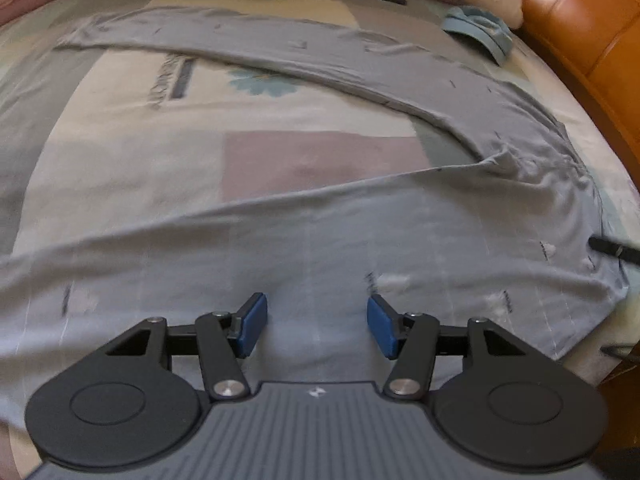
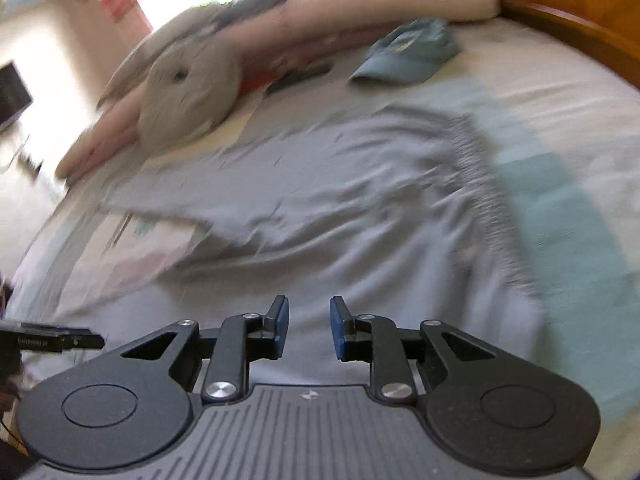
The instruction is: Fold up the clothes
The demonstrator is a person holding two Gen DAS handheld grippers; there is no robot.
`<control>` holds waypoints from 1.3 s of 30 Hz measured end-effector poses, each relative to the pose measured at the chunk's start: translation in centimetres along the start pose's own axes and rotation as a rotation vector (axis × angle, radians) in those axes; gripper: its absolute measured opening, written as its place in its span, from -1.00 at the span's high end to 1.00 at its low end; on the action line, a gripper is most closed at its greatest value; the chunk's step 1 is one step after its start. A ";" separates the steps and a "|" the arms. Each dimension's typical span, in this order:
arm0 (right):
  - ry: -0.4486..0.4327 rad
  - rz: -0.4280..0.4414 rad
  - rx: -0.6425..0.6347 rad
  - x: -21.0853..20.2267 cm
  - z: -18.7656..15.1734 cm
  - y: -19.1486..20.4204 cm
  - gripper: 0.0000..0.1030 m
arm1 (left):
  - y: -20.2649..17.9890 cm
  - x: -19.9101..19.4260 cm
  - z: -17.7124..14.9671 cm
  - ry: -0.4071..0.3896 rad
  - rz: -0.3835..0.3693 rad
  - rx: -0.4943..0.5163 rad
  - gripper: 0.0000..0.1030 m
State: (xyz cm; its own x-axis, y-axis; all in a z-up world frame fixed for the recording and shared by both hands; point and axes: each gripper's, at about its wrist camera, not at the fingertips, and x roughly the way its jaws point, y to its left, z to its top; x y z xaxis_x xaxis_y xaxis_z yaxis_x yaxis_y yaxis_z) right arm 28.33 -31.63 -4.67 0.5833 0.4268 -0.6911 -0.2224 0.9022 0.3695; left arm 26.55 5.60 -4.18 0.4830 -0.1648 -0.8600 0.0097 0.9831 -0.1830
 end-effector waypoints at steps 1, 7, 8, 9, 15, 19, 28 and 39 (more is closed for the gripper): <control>0.026 -0.005 -0.017 0.4 -0.4 0.4 0.37 | 0.4 -0.2 -0.2 -0.003 -0.002 -0.011 -0.09; 0.090 -0.041 -0.044 1.6 -1.7 1.9 0.21 | 2.0 -1.4 0.3 -0.042 -0.044 -0.051 -0.10; 0.084 -0.045 -0.033 1.6 -1.6 2.1 0.20 | 1.9 -1.4 0.9 -0.053 -0.066 -0.049 -0.10; 0.080 -0.048 -0.026 1.6 -1.6 2.2 0.20 | 1.8 -1.4 1.5 -0.064 -0.089 -0.046 -0.11; 0.068 -0.074 -0.025 1.2 -2.4 2.8 0.18 | 0.0 -0.1 5.4 -0.089 -0.265 -0.047 -0.13; 0.050 -0.081 0.003 0.6 -2.9 2.6 0.15 | -1.4 2.9 8.7 -0.056 -0.426 -0.089 -0.14; -0.012 -0.114 0.031 -1.7 -3.9 2.2 0.11 | -4.8 13.4 13.5 0.087 -0.544 -0.183 -0.15; -0.069 -0.116 0.088 -4.0 -4.8 0.8 0.01 | -7.9 13.8 17.1 -0.067 -0.339 -0.079 0.91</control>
